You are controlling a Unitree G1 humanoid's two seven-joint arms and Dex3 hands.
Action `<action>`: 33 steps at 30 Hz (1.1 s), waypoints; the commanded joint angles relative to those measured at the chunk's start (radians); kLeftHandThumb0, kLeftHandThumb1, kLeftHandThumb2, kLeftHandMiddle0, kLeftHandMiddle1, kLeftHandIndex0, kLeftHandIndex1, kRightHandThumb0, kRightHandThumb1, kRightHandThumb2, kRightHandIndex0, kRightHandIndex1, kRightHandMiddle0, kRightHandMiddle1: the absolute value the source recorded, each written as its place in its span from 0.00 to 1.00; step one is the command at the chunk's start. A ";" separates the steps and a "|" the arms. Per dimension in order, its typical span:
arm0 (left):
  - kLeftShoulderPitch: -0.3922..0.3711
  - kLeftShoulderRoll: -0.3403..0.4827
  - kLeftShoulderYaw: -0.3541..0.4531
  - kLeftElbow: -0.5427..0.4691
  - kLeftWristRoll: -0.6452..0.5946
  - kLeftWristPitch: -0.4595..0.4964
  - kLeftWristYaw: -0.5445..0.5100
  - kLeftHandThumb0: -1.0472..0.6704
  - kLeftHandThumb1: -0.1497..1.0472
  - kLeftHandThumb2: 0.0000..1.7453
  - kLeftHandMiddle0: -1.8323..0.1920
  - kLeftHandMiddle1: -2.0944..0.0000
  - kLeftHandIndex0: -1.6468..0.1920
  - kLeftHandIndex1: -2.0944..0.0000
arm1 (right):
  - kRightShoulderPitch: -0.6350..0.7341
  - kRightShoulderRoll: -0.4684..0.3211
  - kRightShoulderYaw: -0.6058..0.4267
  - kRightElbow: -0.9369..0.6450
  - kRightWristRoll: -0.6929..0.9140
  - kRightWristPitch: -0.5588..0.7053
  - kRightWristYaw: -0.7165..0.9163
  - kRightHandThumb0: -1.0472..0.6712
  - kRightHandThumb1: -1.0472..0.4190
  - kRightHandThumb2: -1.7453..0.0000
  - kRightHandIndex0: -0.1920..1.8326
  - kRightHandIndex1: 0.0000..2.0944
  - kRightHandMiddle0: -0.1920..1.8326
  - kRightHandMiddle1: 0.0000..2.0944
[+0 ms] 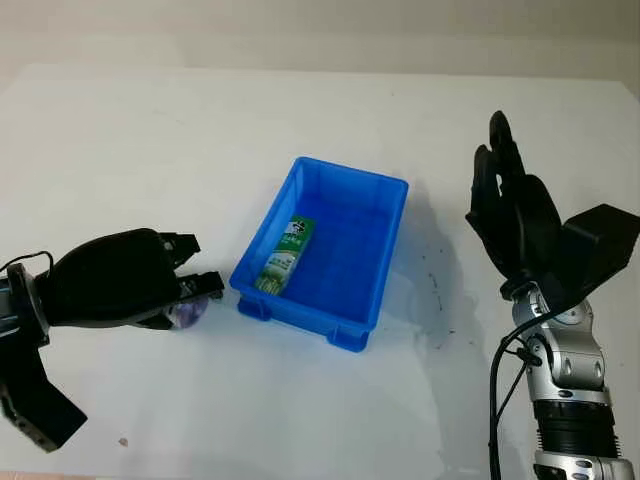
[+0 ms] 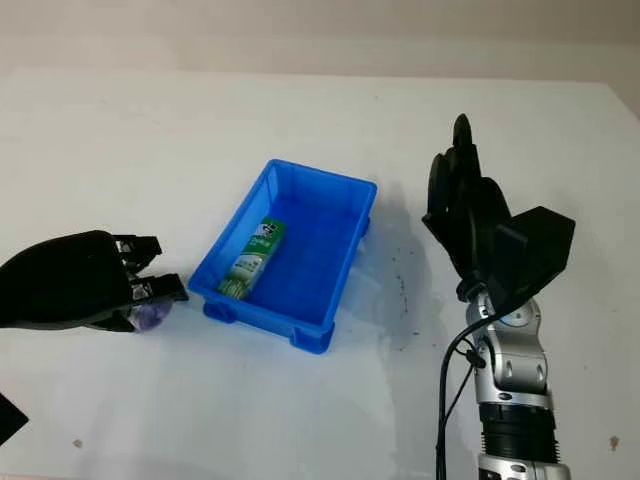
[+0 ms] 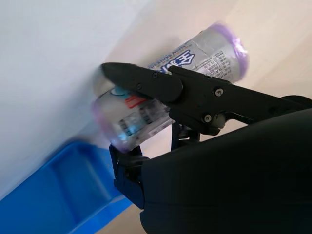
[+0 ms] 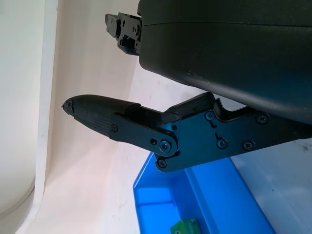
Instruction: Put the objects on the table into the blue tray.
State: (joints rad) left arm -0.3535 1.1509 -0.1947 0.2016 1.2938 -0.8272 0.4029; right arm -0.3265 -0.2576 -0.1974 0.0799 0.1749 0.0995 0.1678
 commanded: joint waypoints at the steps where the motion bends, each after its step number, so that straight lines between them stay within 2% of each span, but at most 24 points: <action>1: -0.013 0.016 -0.037 0.014 0.037 0.032 0.025 0.60 0.98 0.05 0.54 0.00 0.66 0.00 | 0.008 0.004 -0.007 -0.022 0.008 -0.004 -0.001 0.19 0.00 0.59 0.00 0.00 0.00 0.00; 5: -0.040 0.024 -0.031 0.008 0.036 0.104 -0.005 0.58 0.99 0.04 0.55 0.00 0.68 0.00 | 0.009 0.007 -0.009 -0.021 0.017 -0.006 0.002 0.20 0.00 0.59 0.00 0.00 0.00 0.00; 12: -0.144 0.022 -0.011 0.095 -0.024 0.197 -0.049 0.55 0.96 0.03 0.70 0.00 0.77 0.00 | 0.007 0.007 -0.007 -0.017 0.022 -0.005 0.004 0.20 0.00 0.60 0.00 0.00 0.00 0.00; 13: -0.164 0.022 -0.010 0.098 -0.038 0.207 -0.070 0.55 0.96 0.03 0.76 0.00 0.80 0.04 | 0.007 0.006 -0.006 -0.015 0.020 -0.006 0.005 0.20 0.00 0.60 0.00 0.00 0.00 0.00; 14: -0.189 0.022 -0.009 0.097 -0.054 0.211 -0.092 0.54 0.94 0.03 0.78 0.04 0.79 0.13 | 0.006 0.004 -0.005 -0.014 0.019 -0.006 0.006 0.20 0.00 0.59 0.00 0.00 0.00 0.00; 17: -0.266 0.005 -0.001 0.081 -0.093 0.227 -0.097 0.51 0.90 0.03 0.70 0.20 0.71 0.34 | 0.005 0.003 -0.005 -0.009 0.020 -0.009 0.013 0.20 0.00 0.59 0.00 0.00 0.00 0.00; 18: -0.290 -0.008 0.006 0.082 -0.121 0.225 -0.088 0.49 0.91 0.03 0.72 0.11 0.71 0.33 | 0.005 0.004 -0.005 -0.007 0.020 -0.010 0.013 0.20 0.00 0.59 0.00 0.00 0.00 0.00; 19: -0.305 -0.015 0.008 0.084 -0.142 0.223 -0.083 0.49 0.90 0.03 0.73 0.08 0.71 0.31 | 0.005 0.004 -0.006 -0.006 0.019 -0.011 0.013 0.20 0.00 0.59 0.00 0.00 0.00 0.00; 20: -0.324 -0.024 0.014 0.060 -0.160 0.239 -0.106 0.48 0.91 0.03 0.73 0.11 0.71 0.30 | 0.006 0.003 -0.005 -0.007 0.017 -0.011 0.014 0.20 0.00 0.59 0.00 0.00 0.00 0.00; 23: -0.391 -0.062 0.025 0.009 -0.210 0.262 -0.134 0.50 0.88 0.03 0.67 0.43 0.65 0.45 | 0.008 0.003 -0.004 -0.010 0.015 -0.009 0.014 0.20 0.00 0.59 0.00 0.00 0.00 0.00; 25: -0.419 -0.093 0.033 -0.007 -0.267 0.260 -0.155 0.50 0.88 0.03 0.64 0.53 0.64 0.49 | 0.008 0.002 -0.003 -0.007 0.014 -0.012 0.015 0.20 0.00 0.59 0.00 0.00 0.00 0.00; 27: -0.447 -0.134 0.040 -0.007 -0.338 0.246 -0.167 0.50 0.88 0.03 0.60 0.54 0.62 0.49 | 0.009 0.004 -0.003 -0.005 0.015 -0.015 0.016 0.20 0.00 0.59 0.00 0.00 0.00 0.00; 33: -0.497 -0.249 0.052 -0.025 -0.550 0.235 -0.284 0.49 0.84 0.03 0.58 0.46 0.59 0.45 | 0.011 0.018 -0.005 0.000 0.026 -0.027 0.016 0.20 0.00 0.60 0.00 0.00 0.00 0.00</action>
State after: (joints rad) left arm -0.8237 0.9186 -0.1595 0.1946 0.7727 -0.5965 0.1372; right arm -0.3231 -0.2476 -0.1997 0.0804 0.1964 0.0862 0.1825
